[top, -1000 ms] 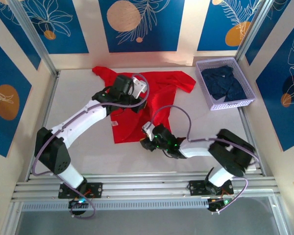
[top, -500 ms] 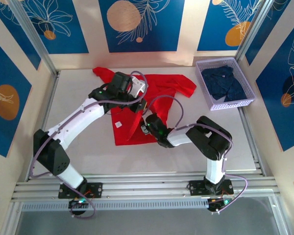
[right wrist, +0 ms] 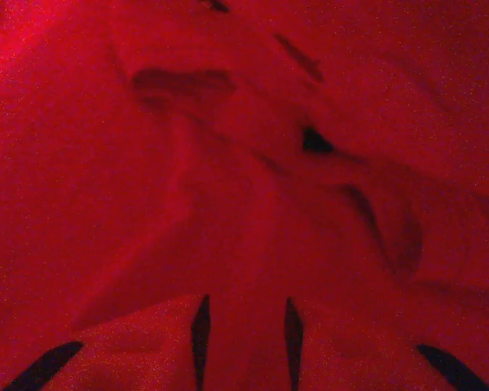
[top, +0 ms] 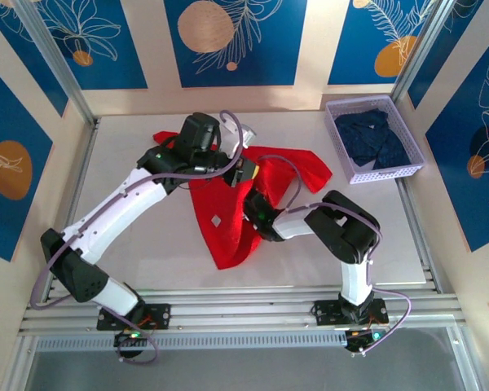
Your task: Fold the inside-out t-shirt
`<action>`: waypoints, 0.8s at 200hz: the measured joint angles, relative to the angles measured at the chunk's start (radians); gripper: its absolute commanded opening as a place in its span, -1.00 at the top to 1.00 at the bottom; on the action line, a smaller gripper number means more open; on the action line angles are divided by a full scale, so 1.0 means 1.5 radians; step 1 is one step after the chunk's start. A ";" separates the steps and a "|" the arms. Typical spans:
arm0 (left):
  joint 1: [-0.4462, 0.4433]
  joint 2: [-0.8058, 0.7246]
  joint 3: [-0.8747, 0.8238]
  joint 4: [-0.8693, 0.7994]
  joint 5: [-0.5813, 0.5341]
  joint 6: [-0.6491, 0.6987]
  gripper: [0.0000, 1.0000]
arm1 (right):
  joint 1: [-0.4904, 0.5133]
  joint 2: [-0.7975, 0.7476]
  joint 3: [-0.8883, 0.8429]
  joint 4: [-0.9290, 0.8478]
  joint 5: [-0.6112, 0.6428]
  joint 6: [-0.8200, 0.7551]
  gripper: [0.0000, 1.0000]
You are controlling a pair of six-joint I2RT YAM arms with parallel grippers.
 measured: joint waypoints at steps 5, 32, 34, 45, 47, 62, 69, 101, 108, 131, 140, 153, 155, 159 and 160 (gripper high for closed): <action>-0.004 0.004 0.009 -0.001 -0.002 0.000 1.00 | 0.001 0.002 0.004 -0.004 0.001 0.001 0.20; -0.019 0.029 0.048 -0.003 -0.008 0.000 1.00 | 0.008 0.008 0.023 -0.030 0.003 0.011 -0.01; -0.020 0.032 0.052 -0.004 -0.008 0.000 1.00 | 0.008 0.008 0.023 -0.031 0.002 0.012 -0.02; -0.023 0.047 0.071 -0.007 -0.009 0.000 1.00 | 0.009 0.014 0.036 -0.049 0.002 0.015 -0.08; -0.024 0.050 0.074 -0.007 -0.009 0.000 1.00 | 0.009 0.016 0.039 -0.053 0.003 0.017 -0.09; -0.025 0.068 0.098 -0.011 -0.009 0.000 1.00 | 0.008 0.025 0.057 -0.079 0.002 0.022 -0.15; -0.025 0.078 0.114 -0.016 -0.008 0.000 1.00 | 0.004 0.032 0.070 -0.098 0.002 0.028 -0.19; -0.025 0.093 0.174 -0.027 0.007 0.001 1.00 | -0.014 0.060 0.138 -0.181 -0.004 0.049 -0.29; -0.025 0.093 0.185 -0.026 0.012 0.001 1.00 | -0.017 0.065 0.151 -0.194 -0.006 0.051 -0.34; -0.025 0.092 0.222 -0.029 0.032 0.005 1.00 | -0.031 0.084 0.204 -0.266 -0.011 0.069 -0.45; -0.025 0.092 0.232 -0.030 0.039 0.006 1.00 | -0.037 0.097 0.232 -0.292 -0.013 0.077 -0.47; -0.026 0.092 0.241 -0.030 0.053 0.007 1.00 | -0.044 0.113 0.264 -0.326 -0.019 0.087 -0.50; -0.026 0.092 0.241 -0.030 0.054 0.008 1.00 | -0.046 0.115 0.269 -0.332 -0.020 0.089 -0.50; -0.026 0.091 0.241 -0.031 0.059 0.009 1.00 | -0.048 0.118 0.274 -0.340 -0.023 0.090 -0.51; -0.026 0.091 0.241 -0.031 0.059 0.009 1.00 | -0.049 0.120 0.276 -0.344 -0.024 0.092 -0.51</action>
